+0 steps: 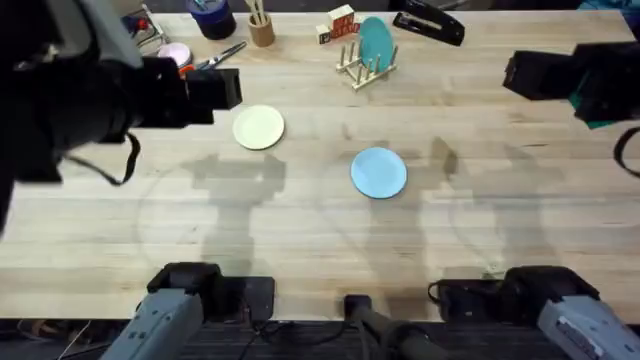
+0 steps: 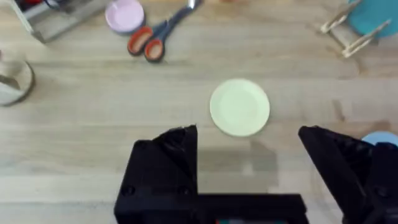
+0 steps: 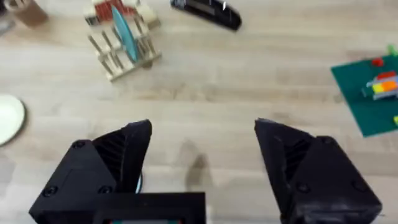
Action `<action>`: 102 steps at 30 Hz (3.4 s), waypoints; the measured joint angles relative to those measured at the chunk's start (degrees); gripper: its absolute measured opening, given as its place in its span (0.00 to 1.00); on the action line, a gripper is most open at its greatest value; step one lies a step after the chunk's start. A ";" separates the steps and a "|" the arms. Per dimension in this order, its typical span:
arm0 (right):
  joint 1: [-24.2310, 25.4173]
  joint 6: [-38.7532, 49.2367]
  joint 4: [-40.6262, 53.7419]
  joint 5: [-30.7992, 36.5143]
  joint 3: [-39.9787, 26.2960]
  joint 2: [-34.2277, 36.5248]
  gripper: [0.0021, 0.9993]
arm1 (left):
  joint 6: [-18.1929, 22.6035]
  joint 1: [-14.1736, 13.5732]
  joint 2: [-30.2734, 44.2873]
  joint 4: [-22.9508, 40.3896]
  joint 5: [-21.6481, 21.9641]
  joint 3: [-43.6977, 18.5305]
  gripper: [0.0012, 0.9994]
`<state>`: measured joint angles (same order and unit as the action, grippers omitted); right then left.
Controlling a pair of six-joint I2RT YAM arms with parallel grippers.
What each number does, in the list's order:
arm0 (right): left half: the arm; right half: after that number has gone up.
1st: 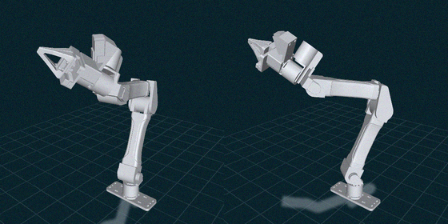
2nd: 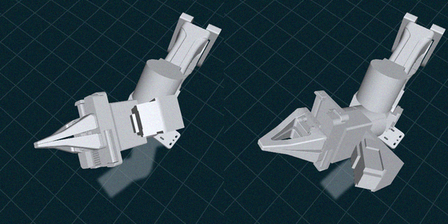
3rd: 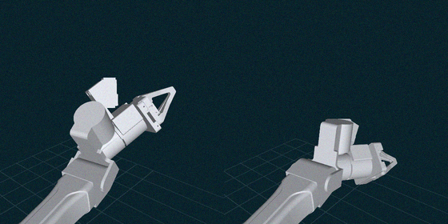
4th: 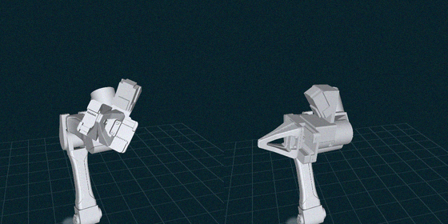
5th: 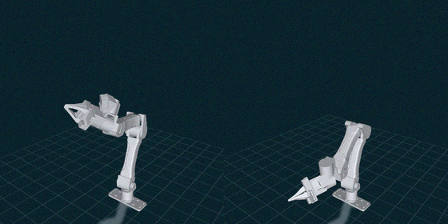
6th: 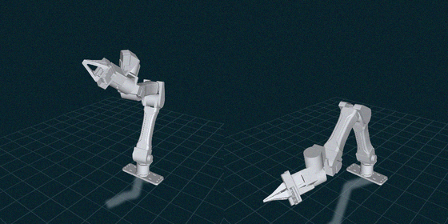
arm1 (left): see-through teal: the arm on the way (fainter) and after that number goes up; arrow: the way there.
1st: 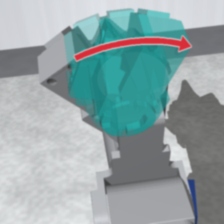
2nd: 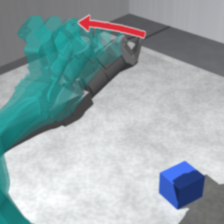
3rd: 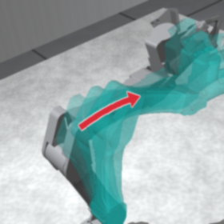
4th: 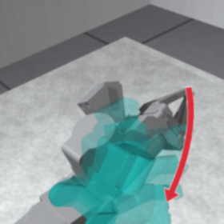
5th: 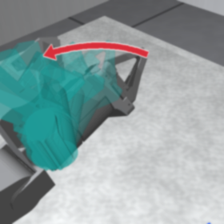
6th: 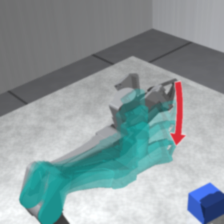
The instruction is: Pick up the plates from the table one by one and place each into a slot on the dish rack.
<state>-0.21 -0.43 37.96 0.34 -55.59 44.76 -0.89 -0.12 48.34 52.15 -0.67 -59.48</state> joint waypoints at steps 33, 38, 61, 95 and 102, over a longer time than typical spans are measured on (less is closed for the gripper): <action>0.00 0.00 9.27 -0.20 -9.73 15.21 1.00 | 3.75 8.63 19.88 3.92 -17.84 -6.06 0.04; 0.00 0.00 9.29 -0.20 -9.73 15.19 1.00 | 8.11 16.60 24.83 3.99 -29.13 -6.06 0.04; 0.00 0.00 9.29 -0.20 -9.73 15.21 1.00 | 24.74 22.88 53.31 -0.34 -50.27 -6.08 0.04; 0.00 0.00 9.61 -0.20 -9.73 15.19 1.00 | 26.19 24.50 68.59 -7.33 -56.69 -7.82 0.04; 0.00 -0.02 9.66 -0.20 -9.73 15.21 1.00 | 28.45 24.76 70.77 -5.89 -60.32 -8.33 0.04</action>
<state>-0.21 -0.45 47.62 0.14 -65.32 59.96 27.57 24.64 119.11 46.26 -60.99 -67.81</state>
